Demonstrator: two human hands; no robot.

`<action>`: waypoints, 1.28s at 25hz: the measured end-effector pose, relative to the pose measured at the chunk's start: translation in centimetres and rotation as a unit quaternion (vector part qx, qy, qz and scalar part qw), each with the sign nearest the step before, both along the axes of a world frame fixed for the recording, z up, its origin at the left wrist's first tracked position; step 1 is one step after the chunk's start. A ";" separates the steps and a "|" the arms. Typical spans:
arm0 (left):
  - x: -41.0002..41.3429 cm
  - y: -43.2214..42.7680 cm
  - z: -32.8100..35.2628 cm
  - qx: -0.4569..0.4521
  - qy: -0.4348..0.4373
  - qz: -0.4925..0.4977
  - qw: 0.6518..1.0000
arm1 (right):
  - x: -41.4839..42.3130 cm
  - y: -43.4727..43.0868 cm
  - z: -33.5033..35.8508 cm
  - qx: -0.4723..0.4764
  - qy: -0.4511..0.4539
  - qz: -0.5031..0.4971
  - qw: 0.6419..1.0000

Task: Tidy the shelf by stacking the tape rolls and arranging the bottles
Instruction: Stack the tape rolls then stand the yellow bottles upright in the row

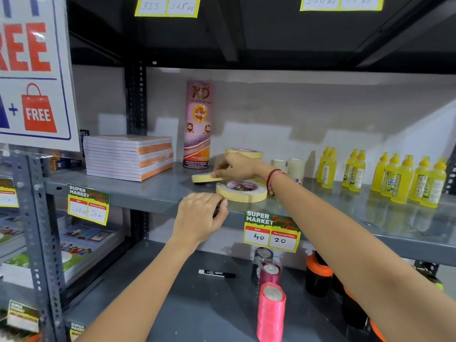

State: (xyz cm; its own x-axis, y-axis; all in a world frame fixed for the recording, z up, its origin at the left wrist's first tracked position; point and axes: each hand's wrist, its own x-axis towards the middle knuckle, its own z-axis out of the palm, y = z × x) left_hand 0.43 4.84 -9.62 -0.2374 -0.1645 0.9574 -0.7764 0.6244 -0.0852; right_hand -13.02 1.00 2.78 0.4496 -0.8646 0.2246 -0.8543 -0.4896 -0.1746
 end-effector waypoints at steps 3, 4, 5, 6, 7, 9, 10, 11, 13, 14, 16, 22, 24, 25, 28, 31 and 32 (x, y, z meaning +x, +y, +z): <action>0.0 -0.3 -0.1 -0.001 0.005 -0.004 1.000 | -0.3 -0.5 2.7 -0.069 -0.086 0.010 0.994; 0.0 -0.4 -0.1 -0.002 0.006 -0.006 1.000 | -0.7 -0.8 3.7 -0.098 -0.115 0.009 0.988; 0.0 -0.5 -0.1 -0.003 0.006 -0.008 1.000 | -1.3 -1.3 4.6 -0.129 -0.139 -0.001 0.982; 0.0 -0.6 -0.1 -0.004 0.006 -0.010 1.000 | -2.0 -2.1 5.1 -0.153 -0.156 -0.023 0.976; 0.1 -0.7 -0.2 -0.006 0.006 -0.010 1.000 | -2.7 -3.0 5.4 -0.166 -0.172 -0.054 0.970; 0.0 -0.8 -0.2 -0.010 0.006 -0.009 1.000 | -3.9 -4.8 5.0 -0.166 -0.192 -0.105 0.961; 0.0 -0.8 -0.3 -0.013 0.006 -0.009 1.000 | -4.2 -5.7 4.5 -0.163 -0.195 -0.116 0.960; -0.1 -0.9 -0.3 -0.016 0.006 -0.008 1.000 | -4.3 -6.4 3.9 -0.158 -0.193 -0.121 0.961; -0.1 -1.0 -0.3 -0.019 0.007 -0.006 1.000 | -4.3 -7.4 3.0 -0.153 -0.182 -0.120 0.964; -0.1 -1.0 -0.3 -0.020 0.007 -0.006 1.000 | -4.3 -7.9 2.6 -0.151 -0.173 -0.121 0.966; -0.1 -1.0 -0.3 -0.021 0.006 -0.007 1.000 | -4.4 -8.5 2.2 -0.140 -0.164 -0.131 0.968; -0.1 -1.0 -0.2 -0.023 0.004 -0.004 1.000 | -4.5 -9.2 2.3 -0.090 -0.100 -0.186 0.973; 0.0 -1.0 -0.3 -0.021 0.004 -0.004 1.000 | -4.6 -9.4 2.4 -0.076 -0.082 -0.198 0.974; 0.0 -0.9 -0.3 -0.020 0.004 -0.004 1.000 | -4.6 -9.6 2.4 -0.070 -0.084 -0.199 0.974; -0.1 -1.0 -0.3 -0.017 0.003 -0.004 1.000 | -4.5 -9.7 2.3 -0.069 -0.092 -0.203 0.972; 0.0 -1.0 -0.3 -0.013 0.001 -0.007 1.000 | -4.3 -9.8 2.3 -0.082 -0.106 -0.213 0.968; 0.0 -0.9 -0.3 -0.013 0.001 -0.006 1.000 | -4.4 -9.9 2.2 -0.088 -0.105 -0.219 0.966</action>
